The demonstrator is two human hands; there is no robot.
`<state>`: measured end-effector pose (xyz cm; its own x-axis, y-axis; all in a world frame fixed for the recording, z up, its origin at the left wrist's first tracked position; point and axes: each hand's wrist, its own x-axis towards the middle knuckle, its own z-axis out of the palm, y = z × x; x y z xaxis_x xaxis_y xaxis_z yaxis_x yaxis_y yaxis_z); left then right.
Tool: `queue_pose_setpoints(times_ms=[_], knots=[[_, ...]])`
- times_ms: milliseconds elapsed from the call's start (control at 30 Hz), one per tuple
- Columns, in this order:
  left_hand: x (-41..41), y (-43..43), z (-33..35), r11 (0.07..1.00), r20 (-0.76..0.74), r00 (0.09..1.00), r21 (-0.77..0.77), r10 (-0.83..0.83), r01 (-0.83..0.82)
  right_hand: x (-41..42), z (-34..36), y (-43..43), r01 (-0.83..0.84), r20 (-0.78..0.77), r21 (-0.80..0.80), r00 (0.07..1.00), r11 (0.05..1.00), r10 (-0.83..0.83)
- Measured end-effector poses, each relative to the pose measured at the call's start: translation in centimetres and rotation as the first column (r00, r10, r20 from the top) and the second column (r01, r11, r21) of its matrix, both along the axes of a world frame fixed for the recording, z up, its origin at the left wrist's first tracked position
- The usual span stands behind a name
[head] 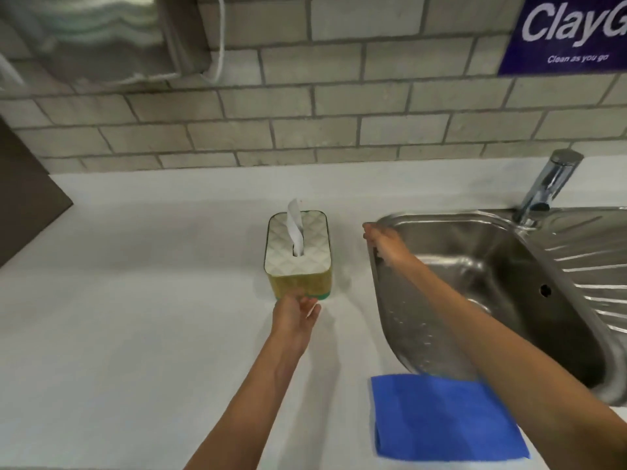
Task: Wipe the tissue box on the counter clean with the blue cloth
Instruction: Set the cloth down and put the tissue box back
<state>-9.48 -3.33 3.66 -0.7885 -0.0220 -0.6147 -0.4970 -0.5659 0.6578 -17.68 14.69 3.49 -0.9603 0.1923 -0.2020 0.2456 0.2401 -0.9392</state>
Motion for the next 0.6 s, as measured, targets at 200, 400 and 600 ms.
queue_pose_setpoints(times_ms=[200,400,600], knots=[[-2.0,-1.1,0.1,0.999,0.032,0.999,0.027,-0.044,0.044,-6.4,0.3,-2.9,-0.041,0.100,-0.086,0.994,0.995,0.049],[-5.5,-4.1,-0.4,0.969,0.032,0.993,-0.214,-0.116,0.121,-8.9,-0.9,-4.6,-0.032,0.083,-0.241,0.995,0.970,0.054],[-11.8,-6.1,-0.4,0.936,-0.031,0.996,-0.344,-0.084,0.068,-9.8,-2.7,-4.5,0.010,0.007,-0.236,1.000,0.972,-0.009]])
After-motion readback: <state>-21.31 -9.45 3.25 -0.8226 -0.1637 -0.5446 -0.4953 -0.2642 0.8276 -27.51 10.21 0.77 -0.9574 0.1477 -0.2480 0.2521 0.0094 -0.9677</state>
